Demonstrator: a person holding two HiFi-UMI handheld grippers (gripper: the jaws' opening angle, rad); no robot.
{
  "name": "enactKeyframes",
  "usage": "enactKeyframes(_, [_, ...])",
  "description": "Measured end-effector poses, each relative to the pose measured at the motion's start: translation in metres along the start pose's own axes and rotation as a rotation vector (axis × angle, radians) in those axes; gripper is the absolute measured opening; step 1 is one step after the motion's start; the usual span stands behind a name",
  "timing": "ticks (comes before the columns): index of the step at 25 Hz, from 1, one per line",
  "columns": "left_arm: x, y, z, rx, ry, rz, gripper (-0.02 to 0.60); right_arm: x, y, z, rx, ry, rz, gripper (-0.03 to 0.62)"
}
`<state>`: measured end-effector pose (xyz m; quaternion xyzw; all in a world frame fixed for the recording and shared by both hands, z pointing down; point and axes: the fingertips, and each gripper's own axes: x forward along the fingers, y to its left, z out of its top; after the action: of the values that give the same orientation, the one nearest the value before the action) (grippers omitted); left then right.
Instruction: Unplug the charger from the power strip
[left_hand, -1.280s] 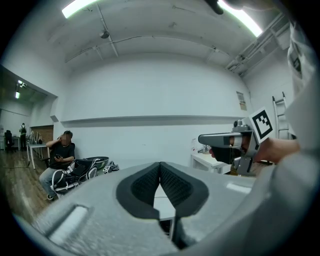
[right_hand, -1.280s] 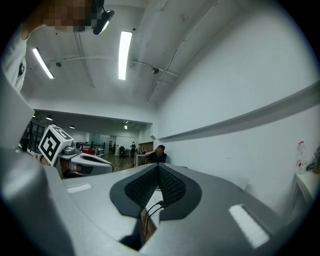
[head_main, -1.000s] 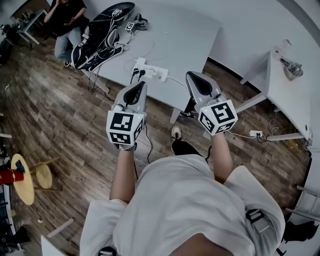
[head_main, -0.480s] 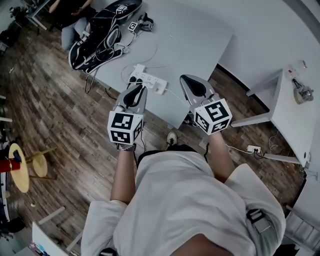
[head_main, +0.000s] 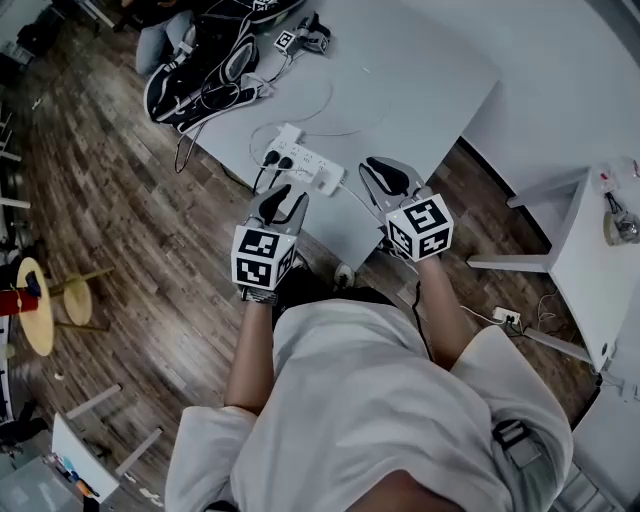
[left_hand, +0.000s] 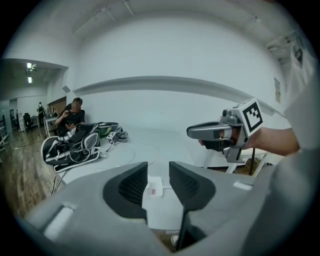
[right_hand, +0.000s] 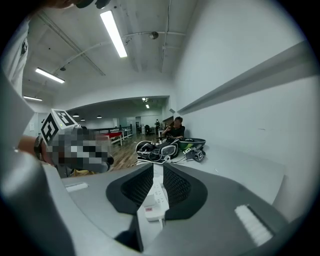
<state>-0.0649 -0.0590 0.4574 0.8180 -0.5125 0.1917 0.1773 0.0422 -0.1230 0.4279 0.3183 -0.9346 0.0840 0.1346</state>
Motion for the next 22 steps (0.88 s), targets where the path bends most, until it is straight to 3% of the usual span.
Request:
enactKeyframes(8, [0.05,0.021,-0.049,-0.066,0.11,-0.02,0.189,0.047,-0.012,-0.068,0.032,0.159,0.001,0.071])
enactKeyframes(16, [0.1,0.037,-0.071,-0.057,0.18,-0.049,0.207,0.095,-0.016,-0.138,0.068,0.324,0.025,0.084])
enactKeyframes(22, [0.128,0.046,-0.088,-0.072,0.216,-0.013,0.207,0.121,-0.018,-0.175,0.077,0.405,0.031,0.084])
